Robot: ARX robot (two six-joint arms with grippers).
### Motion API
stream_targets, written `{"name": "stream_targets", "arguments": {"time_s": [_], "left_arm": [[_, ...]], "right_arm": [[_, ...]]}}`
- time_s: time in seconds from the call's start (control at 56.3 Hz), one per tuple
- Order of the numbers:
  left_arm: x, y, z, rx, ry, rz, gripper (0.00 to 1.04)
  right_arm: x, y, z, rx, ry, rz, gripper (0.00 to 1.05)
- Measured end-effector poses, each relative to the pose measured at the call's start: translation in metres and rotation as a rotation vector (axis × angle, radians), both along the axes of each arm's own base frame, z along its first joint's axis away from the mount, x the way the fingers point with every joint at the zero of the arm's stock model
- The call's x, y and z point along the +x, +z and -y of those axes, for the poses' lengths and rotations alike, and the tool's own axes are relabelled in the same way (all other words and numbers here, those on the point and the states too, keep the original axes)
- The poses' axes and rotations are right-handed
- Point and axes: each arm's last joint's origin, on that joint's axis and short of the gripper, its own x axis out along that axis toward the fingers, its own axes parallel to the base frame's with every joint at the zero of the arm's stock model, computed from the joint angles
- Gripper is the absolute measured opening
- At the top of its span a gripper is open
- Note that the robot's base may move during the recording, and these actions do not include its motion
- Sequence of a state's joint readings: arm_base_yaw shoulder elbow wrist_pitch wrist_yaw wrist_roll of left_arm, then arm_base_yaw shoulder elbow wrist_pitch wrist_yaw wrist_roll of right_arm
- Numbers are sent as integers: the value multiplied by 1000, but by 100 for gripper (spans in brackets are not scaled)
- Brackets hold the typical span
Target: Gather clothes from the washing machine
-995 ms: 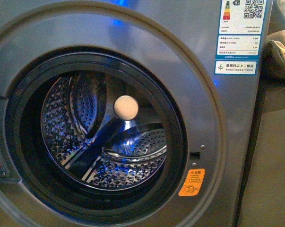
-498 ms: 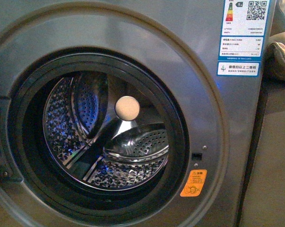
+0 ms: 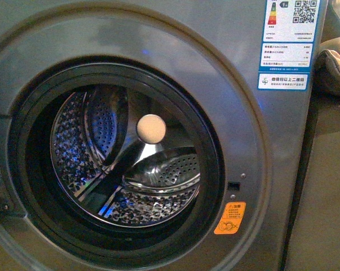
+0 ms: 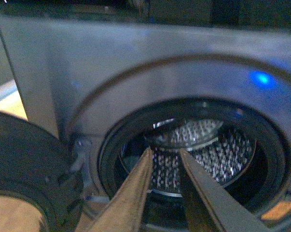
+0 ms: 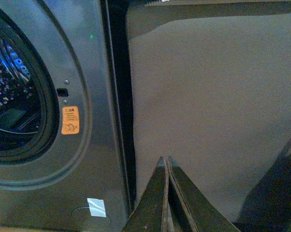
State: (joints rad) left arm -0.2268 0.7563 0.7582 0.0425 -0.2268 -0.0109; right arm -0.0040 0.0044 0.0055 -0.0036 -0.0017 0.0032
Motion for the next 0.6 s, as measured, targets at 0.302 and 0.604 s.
{"name": "stream_targets", "arguments": {"time_s": [0.302, 0.604], "left_arm": [[-19, -84, -16, 13, -3, -36, 4], [-33, -127, -31, 16, 1, -50, 4]], "right_arm": [[0, 0, 0, 0, 0, 0, 2], [0, 0, 0, -1, 0, 0, 37]]}}
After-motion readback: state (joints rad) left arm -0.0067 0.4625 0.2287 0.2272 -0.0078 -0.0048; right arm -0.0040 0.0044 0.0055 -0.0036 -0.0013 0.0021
